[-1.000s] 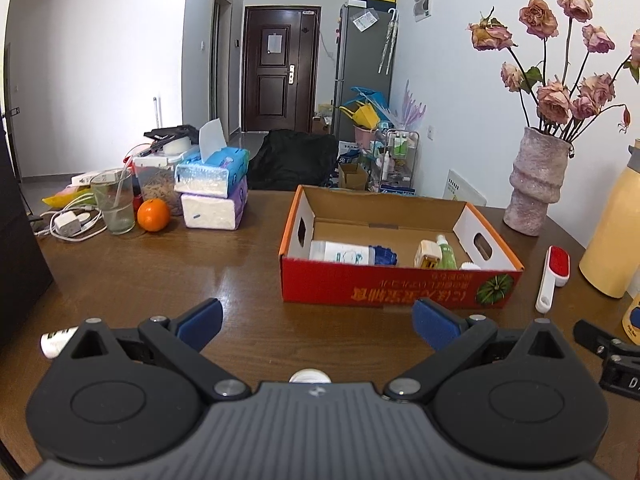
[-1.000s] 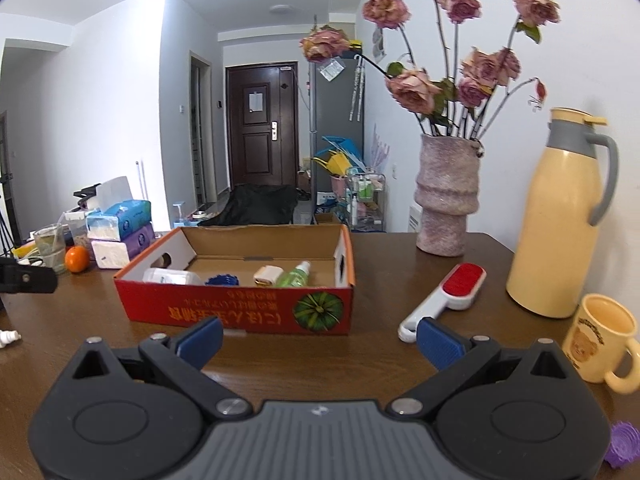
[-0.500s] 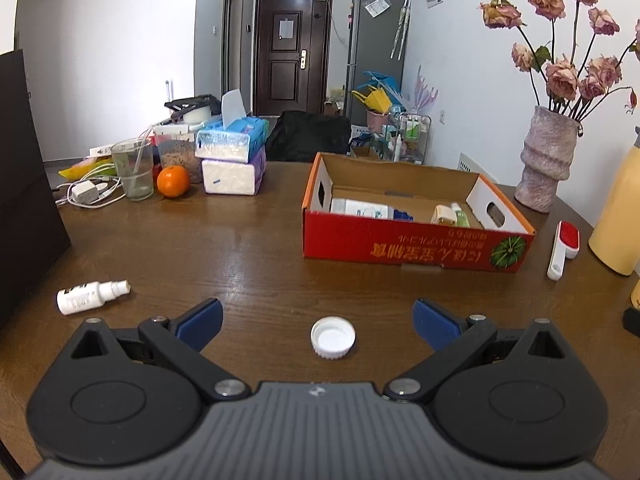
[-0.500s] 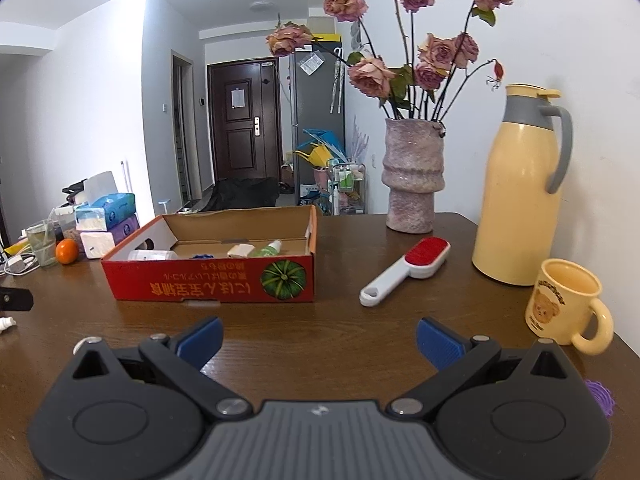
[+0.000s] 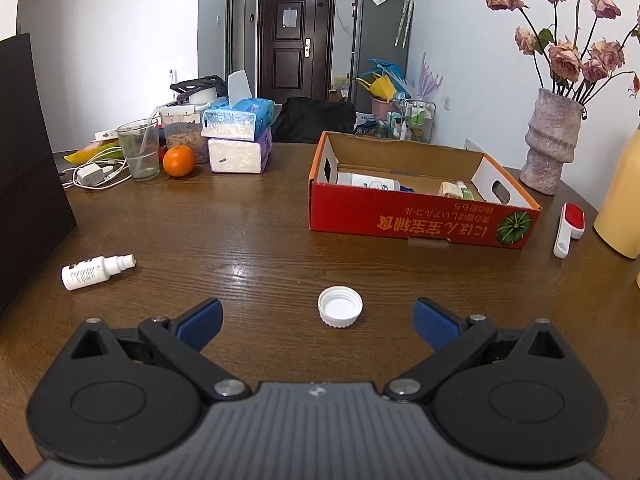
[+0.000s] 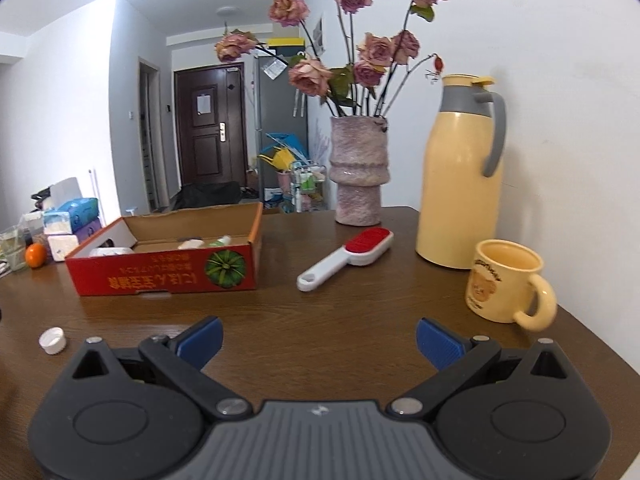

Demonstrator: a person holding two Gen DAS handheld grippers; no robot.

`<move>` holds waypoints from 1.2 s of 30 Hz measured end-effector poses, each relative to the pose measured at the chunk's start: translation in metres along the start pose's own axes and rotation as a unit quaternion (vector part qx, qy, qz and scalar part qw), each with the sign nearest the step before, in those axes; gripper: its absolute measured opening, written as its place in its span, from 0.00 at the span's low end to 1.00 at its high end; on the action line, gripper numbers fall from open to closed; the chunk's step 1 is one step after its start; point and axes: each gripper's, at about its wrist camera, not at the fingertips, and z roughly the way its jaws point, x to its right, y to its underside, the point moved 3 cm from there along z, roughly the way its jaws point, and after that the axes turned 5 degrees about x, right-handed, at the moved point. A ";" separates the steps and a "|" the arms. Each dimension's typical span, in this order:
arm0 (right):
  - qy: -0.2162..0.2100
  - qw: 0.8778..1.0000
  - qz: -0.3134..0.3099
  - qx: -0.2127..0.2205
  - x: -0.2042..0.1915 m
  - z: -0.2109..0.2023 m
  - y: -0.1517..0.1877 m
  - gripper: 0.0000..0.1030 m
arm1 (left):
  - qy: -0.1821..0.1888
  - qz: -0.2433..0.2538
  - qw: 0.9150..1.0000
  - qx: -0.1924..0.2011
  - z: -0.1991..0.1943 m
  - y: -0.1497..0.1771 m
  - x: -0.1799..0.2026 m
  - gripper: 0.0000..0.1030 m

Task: Organize rigid objects
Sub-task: 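Lower the left tool to the white cap while the right tool approaches the purple cap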

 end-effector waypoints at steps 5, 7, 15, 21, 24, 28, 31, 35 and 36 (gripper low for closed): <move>0.016 1.000 -0.001 -0.007 0.016 -0.002 0.005 1.00 | -0.002 0.002 1.000 -0.005 -0.001 0.003 0.003 1.00; 0.024 1.000 -0.001 -0.010 0.022 -0.001 0.007 1.00 | -0.002 0.002 1.000 -0.007 0.000 0.004 0.005 1.00; 0.060 0.998 -0.007 -0.029 0.055 -0.001 0.018 1.00 | -0.003 0.005 1.000 -0.025 0.006 0.009 0.013 1.00; 0.090 0.995 -0.013 -0.046 0.085 0.000 0.025 1.00 | -0.008 0.006 0.999 -0.038 0.013 0.013 0.018 1.00; 0.102 0.993 -0.009 -0.060 0.103 0.004 0.030 1.00 | -0.010 0.007 0.999 -0.044 0.017 0.015 0.021 1.00; 0.115 0.990 0.002 -0.084 0.125 0.014 0.042 1.00 | -0.014 0.008 0.999 -0.051 0.024 0.017 0.023 1.00; 0.120 0.988 0.017 -0.095 0.140 0.022 0.049 1.00 | -0.018 0.005 0.998 -0.056 0.030 0.017 0.024 1.00; 0.120 0.987 0.032 -0.106 0.159 0.036 0.056 0.97 | -0.024 0.006 0.998 -0.062 0.041 0.018 0.025 1.00; 0.120 0.986 0.034 -0.108 0.162 0.040 0.058 0.95 | -0.025 0.004 0.998 -0.064 0.044 0.018 0.025 1.00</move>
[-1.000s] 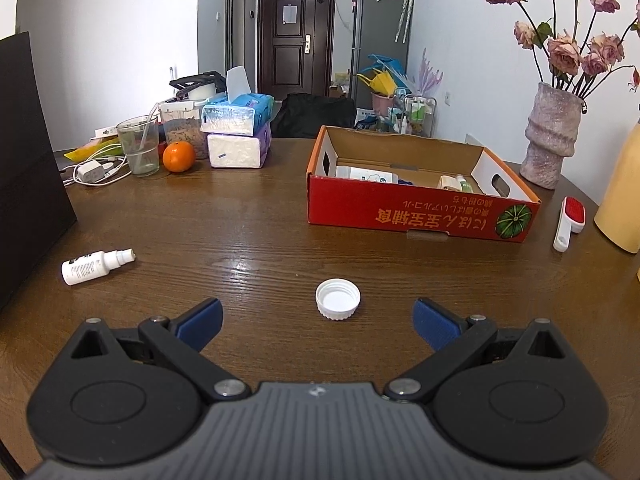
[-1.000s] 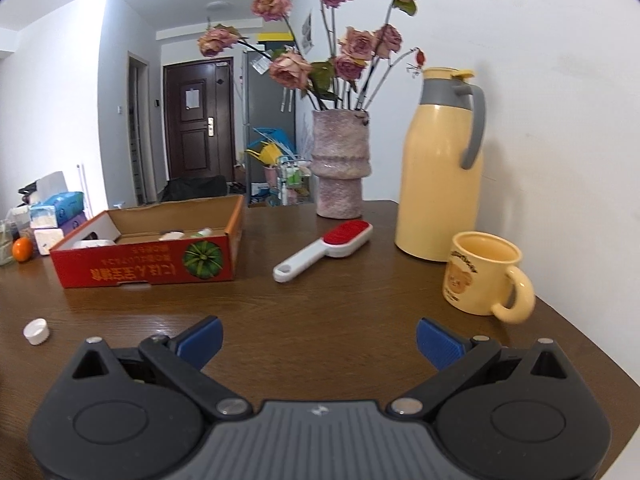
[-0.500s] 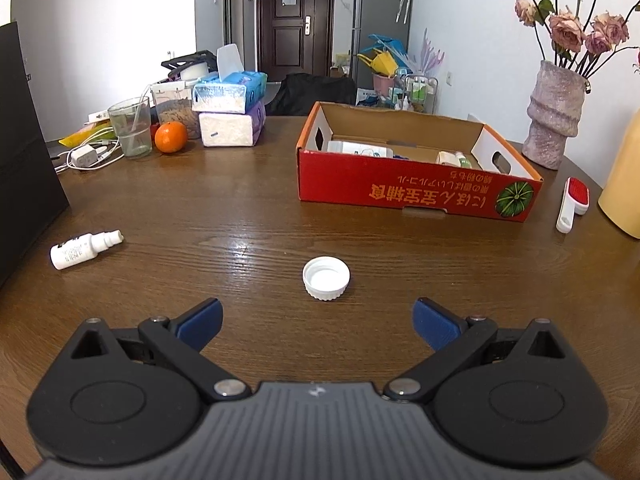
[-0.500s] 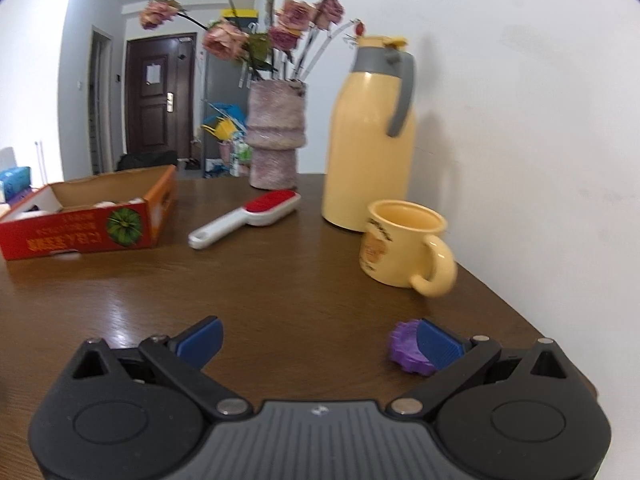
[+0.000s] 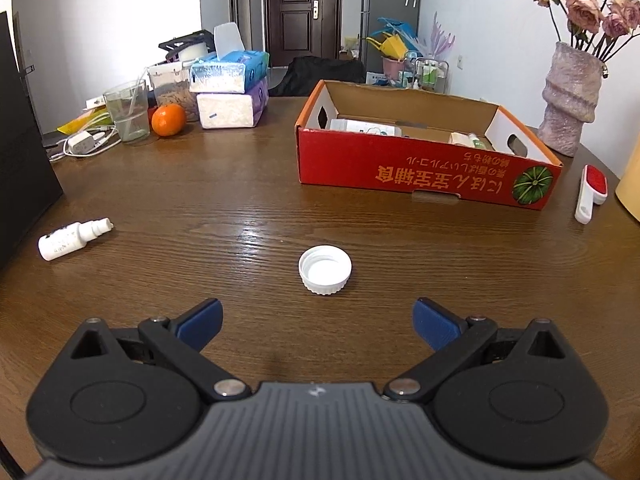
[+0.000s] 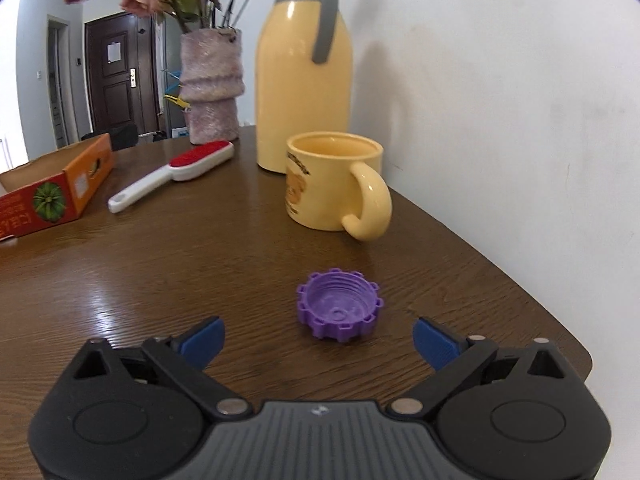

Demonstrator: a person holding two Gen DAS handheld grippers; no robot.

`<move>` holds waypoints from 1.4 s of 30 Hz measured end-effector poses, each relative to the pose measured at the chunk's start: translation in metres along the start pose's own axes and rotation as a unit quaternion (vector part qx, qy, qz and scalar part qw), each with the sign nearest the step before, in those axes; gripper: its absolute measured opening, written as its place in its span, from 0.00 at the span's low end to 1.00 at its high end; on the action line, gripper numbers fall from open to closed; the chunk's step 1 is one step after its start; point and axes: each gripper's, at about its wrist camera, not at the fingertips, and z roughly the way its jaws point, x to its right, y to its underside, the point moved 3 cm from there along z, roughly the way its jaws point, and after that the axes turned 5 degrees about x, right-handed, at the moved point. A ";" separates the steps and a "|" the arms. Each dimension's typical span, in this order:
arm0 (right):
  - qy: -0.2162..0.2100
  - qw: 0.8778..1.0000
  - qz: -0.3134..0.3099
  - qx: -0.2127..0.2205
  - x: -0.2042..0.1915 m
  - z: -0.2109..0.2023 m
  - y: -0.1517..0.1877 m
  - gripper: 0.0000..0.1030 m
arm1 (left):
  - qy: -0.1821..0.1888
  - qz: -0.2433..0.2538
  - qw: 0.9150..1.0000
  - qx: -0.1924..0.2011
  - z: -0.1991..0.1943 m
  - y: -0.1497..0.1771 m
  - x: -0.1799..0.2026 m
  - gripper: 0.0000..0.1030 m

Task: Organize rigid objects
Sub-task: 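Lower the left tool to the white cap while the right tool approaches the purple cap, then close the left tool on the white cap while the right tool grasps the purple cap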

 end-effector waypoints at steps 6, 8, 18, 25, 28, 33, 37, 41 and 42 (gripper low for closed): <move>0.002 1.000 0.014 -0.006 0.010 0.020 0.001 0.86 | -0.014 -0.003 1.000 -0.008 0.024 -0.004 -0.001 1.00; 0.001 1.000 0.016 -0.009 0.011 0.023 0.001 0.79 | -0.024 -0.001 1.000 -0.013 0.035 -0.006 -0.001 1.00; 0.003 1.000 0.023 -0.010 0.012 0.036 -0.002 0.71 | -0.036 -0.003 0.999 -0.023 0.075 -0.011 0.000 0.68; 0.004 1.000 0.022 -0.009 0.011 0.037 -0.003 0.71 | -0.018 -0.007 1.000 -0.016 0.076 -0.010 -0.001 0.40; 0.007 1.000 0.022 -0.010 0.011 0.037 -0.003 0.71 | -0.015 -0.009 1.000 -0.010 0.072 -0.012 -0.002 0.40; 0.003 1.000 0.029 -0.003 0.015 0.037 -0.005 0.51 | -0.007 -0.005 1.000 0.001 0.062 -0.012 0.001 0.40; 0.001 1.000 0.028 0.000 0.016 0.036 -0.004 0.51 | -0.005 -0.004 1.000 0.003 0.058 -0.011 0.002 0.40; -0.001 1.000 0.029 0.002 0.015 0.034 -0.004 0.51 | -0.003 -0.002 1.000 0.004 0.055 -0.011 0.002 0.40; -0.001 1.000 0.028 0.002 0.014 0.033 -0.004 0.51 | -0.002 -0.002 1.000 0.005 0.054 -0.011 0.002 0.40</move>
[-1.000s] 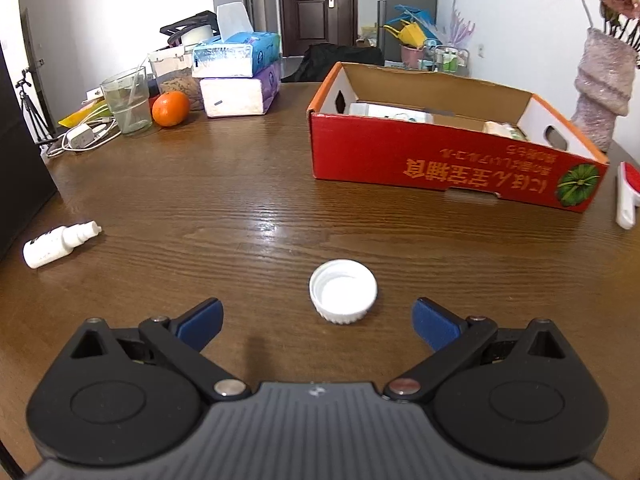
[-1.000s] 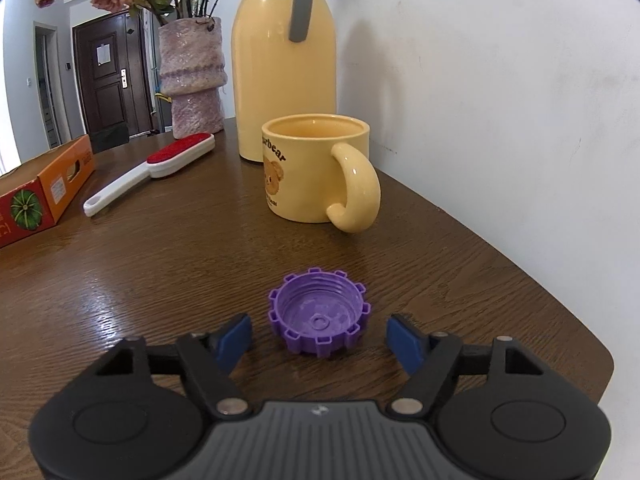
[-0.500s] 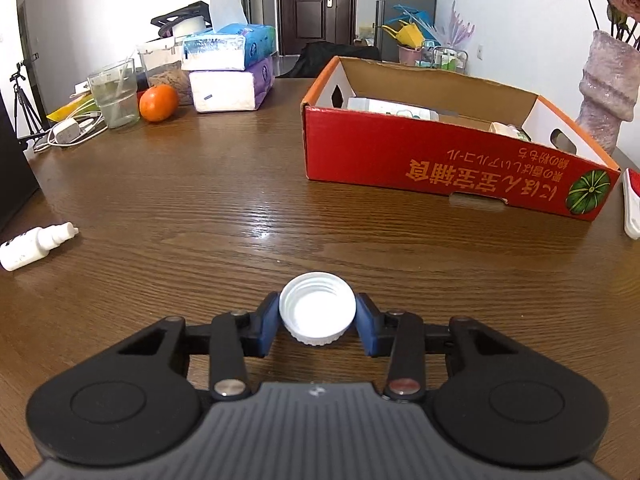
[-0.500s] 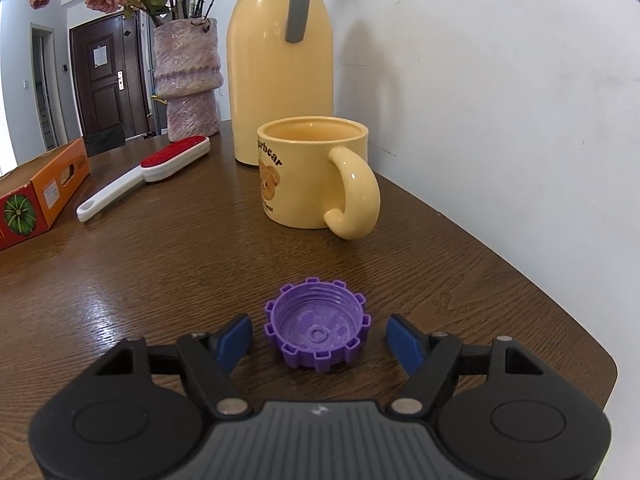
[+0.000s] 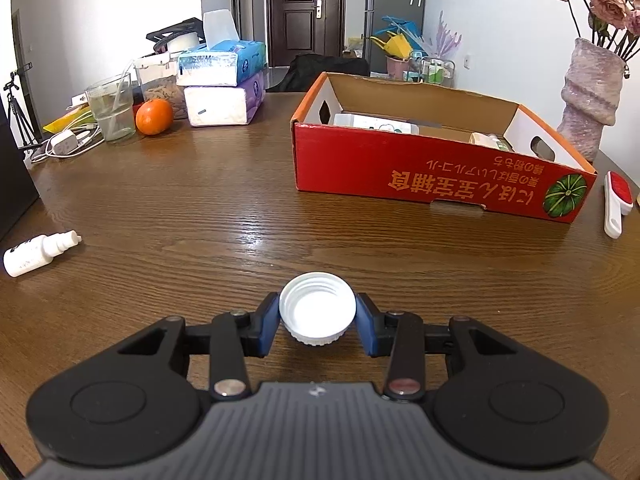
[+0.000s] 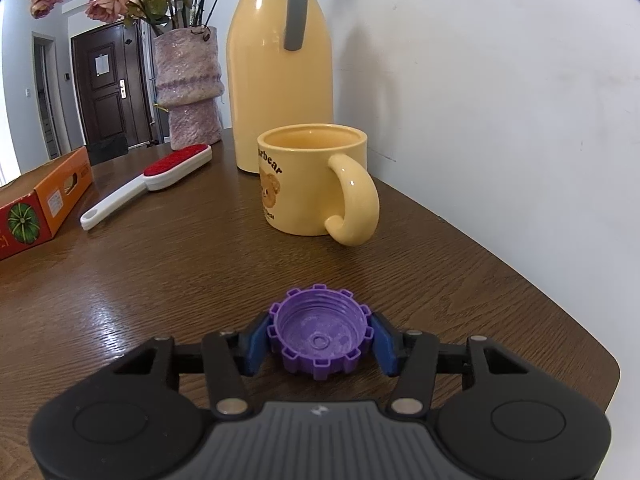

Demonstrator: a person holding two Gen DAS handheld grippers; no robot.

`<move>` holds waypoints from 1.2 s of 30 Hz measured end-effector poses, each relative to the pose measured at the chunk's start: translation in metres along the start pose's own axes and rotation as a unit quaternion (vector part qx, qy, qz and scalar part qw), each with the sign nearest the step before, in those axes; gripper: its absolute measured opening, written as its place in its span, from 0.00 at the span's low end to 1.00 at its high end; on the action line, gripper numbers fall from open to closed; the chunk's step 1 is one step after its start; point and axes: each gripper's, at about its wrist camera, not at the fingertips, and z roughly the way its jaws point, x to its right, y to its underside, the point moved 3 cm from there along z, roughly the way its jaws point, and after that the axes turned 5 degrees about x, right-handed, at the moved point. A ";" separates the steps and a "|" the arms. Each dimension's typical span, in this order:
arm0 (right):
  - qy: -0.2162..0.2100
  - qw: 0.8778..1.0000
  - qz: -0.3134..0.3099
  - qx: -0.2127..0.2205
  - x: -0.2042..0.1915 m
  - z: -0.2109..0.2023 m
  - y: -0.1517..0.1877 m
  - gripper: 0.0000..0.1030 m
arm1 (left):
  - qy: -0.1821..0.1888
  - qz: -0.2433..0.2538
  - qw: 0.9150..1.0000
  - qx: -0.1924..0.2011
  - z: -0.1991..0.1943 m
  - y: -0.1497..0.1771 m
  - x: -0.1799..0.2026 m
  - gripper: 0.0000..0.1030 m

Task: Organize rigid objects
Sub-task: 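Close the left tool on the white cap while the right tool grasps the purple cap, then carry the white cap and purple cap over the red box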

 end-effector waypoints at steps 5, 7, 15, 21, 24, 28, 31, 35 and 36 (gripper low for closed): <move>-0.002 1.000 -0.005 0.006 -0.006 -0.007 -0.001 0.50 | 0.008 -0.001 1.000 0.003 -0.006 0.001 -0.002 0.40; -0.004 1.000 -0.010 0.008 -0.010 -0.011 -0.001 0.51 | 0.010 0.000 1.000 0.005 -0.009 0.001 -0.002 0.40; -0.019 0.999 -0.034 0.015 -0.034 -0.031 -0.002 0.51 | 0.015 -0.003 1.000 0.011 -0.018 0.003 -0.009 0.40; -0.048 0.997 -0.055 0.019 -0.063 -0.046 0.001 0.51 | 0.020 -0.010 1.000 0.015 -0.026 0.005 -0.015 0.40; -0.064 0.996 -0.064 0.023 -0.078 -0.054 0.001 0.51 | 0.021 -0.011 1.000 0.017 -0.030 0.007 -0.020 0.40; -0.084 0.993 -0.075 0.029 -0.097 -0.065 0.000 0.50 | 0.024 -0.008 1.000 0.017 -0.036 0.011 -0.024 0.40; -0.100 0.991 -0.083 0.033 -0.112 -0.073 0.000 0.51 | 0.030 -0.004 0.999 0.016 -0.040 0.015 -0.024 0.40; -0.122 0.988 -0.092 0.038 -0.134 -0.082 -0.002 0.50 | 0.042 0.003 0.999 0.018 -0.049 0.019 -0.022 0.40; -0.127 0.987 -0.094 0.039 -0.139 -0.084 -0.002 0.50 | 0.045 0.006 0.999 0.020 -0.051 0.020 -0.021 0.40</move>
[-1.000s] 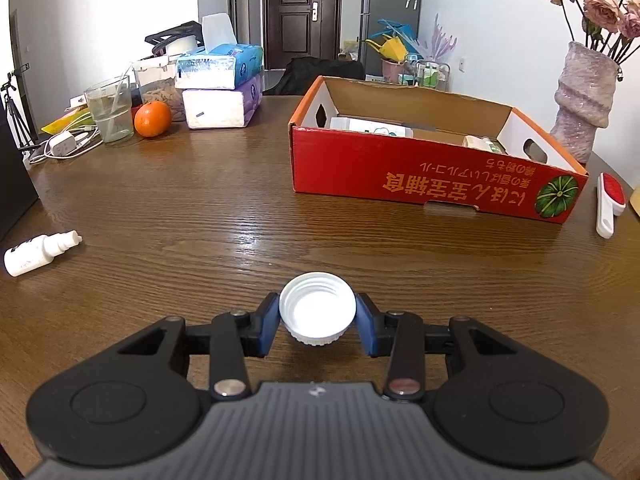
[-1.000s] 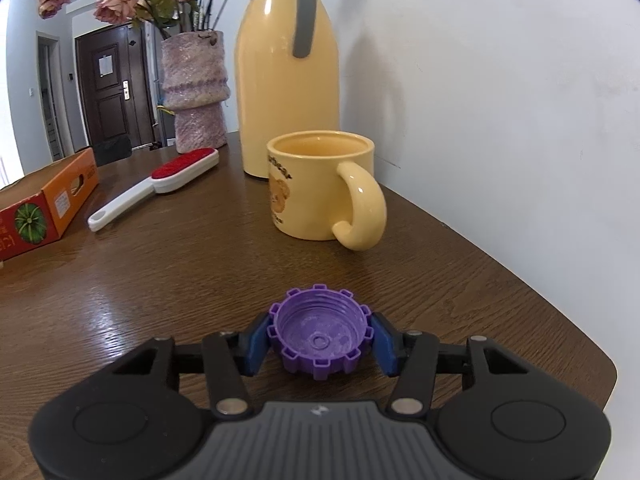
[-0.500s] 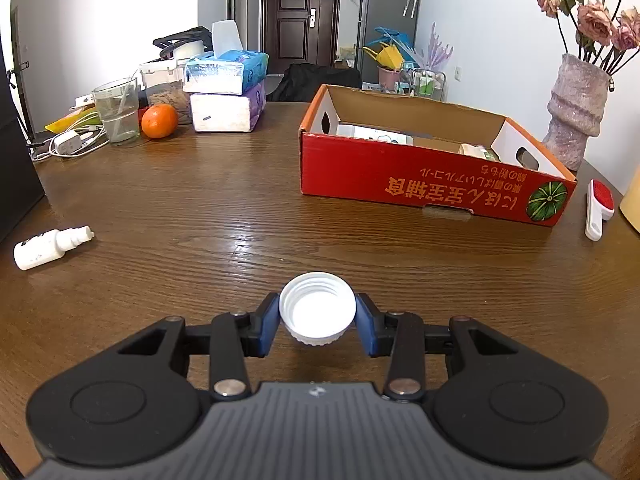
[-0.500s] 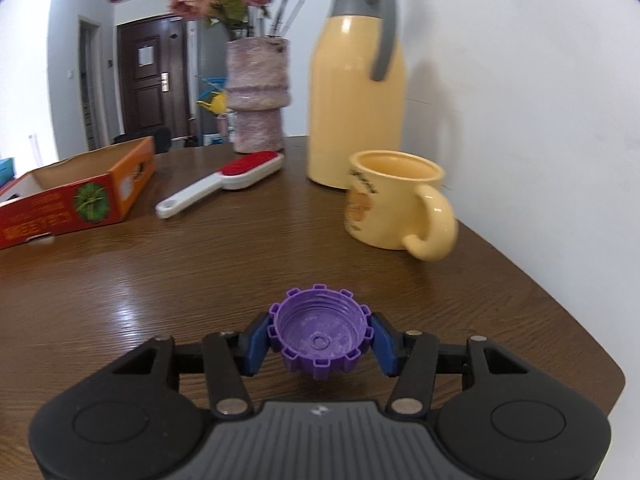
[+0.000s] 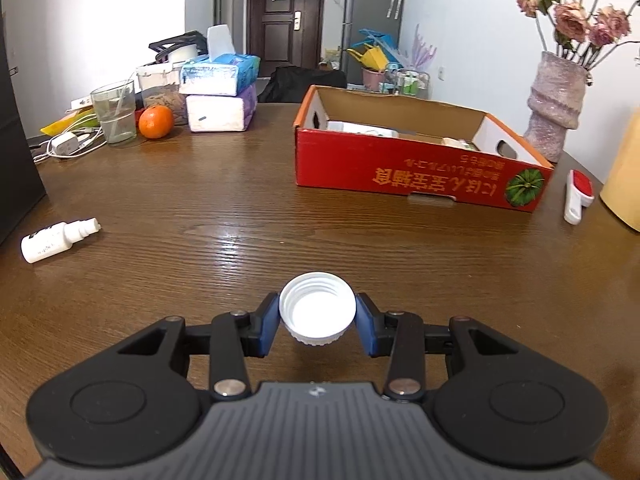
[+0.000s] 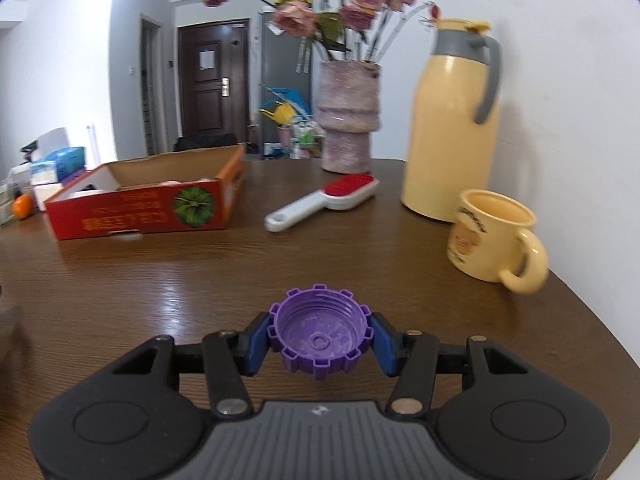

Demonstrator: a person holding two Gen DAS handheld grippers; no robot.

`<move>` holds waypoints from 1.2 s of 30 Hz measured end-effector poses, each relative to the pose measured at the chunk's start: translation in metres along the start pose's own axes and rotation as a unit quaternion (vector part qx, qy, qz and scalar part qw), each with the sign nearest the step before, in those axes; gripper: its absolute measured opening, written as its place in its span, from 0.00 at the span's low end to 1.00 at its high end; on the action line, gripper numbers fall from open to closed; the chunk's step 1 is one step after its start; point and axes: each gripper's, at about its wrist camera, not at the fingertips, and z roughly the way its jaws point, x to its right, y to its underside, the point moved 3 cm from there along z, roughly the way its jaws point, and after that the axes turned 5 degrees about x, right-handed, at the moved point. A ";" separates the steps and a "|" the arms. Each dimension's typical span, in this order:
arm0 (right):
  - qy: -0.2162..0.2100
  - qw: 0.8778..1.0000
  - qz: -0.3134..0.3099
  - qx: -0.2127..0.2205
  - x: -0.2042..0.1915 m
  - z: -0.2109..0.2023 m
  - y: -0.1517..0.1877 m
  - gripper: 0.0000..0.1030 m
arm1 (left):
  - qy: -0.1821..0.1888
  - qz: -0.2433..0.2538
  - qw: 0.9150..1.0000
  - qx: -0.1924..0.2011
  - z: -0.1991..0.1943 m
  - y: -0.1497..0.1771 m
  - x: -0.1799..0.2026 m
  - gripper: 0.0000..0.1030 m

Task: Organize rigid objects
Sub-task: 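Carry the white cap and purple cap over the red box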

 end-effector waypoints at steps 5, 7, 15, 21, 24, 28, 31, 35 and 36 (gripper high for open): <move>-0.027 1.000 -0.007 0.006 -0.028 -0.002 -0.007 0.50 | 0.016 0.011 1.000 0.002 -0.009 0.003 0.010 0.40; -0.037 0.999 -0.010 0.009 -0.039 -0.002 -0.010 0.50 | 0.024 0.014 1.000 0.004 -0.011 0.003 0.015 0.40; -0.075 0.997 -0.024 0.027 -0.083 -0.001 -0.030 0.50 | 0.054 0.026 0.998 0.018 -0.025 -0.003 0.033 0.40; -0.100 0.994 -0.031 0.038 -0.115 0.002 -0.044 0.50 | 0.064 0.032 0.997 0.026 -0.028 -0.011 0.043 0.40; -0.110 0.992 -0.034 0.041 -0.128 0.006 -0.050 0.50 | 0.066 0.030 0.997 0.032 -0.029 -0.018 0.044 0.40; -0.119 0.991 -0.037 0.046 -0.142 0.011 -0.060 0.50 | 0.066 0.028 0.997 0.040 -0.027 -0.030 0.046 0.40; -0.122 0.991 -0.038 0.050 -0.149 0.017 -0.068 0.50 | 0.066 0.025 0.996 0.046 -0.024 -0.040 0.046 0.40; -0.124 0.990 -0.036 0.058 -0.158 0.025 -0.082 0.50 | 0.064 0.019 0.996 0.056 -0.020 -0.055 0.047 0.40; -0.124 0.990 -0.037 0.060 -0.160 0.027 -0.085 0.50 | 0.064 0.018 0.996 0.059 -0.018 -0.058 0.047 0.40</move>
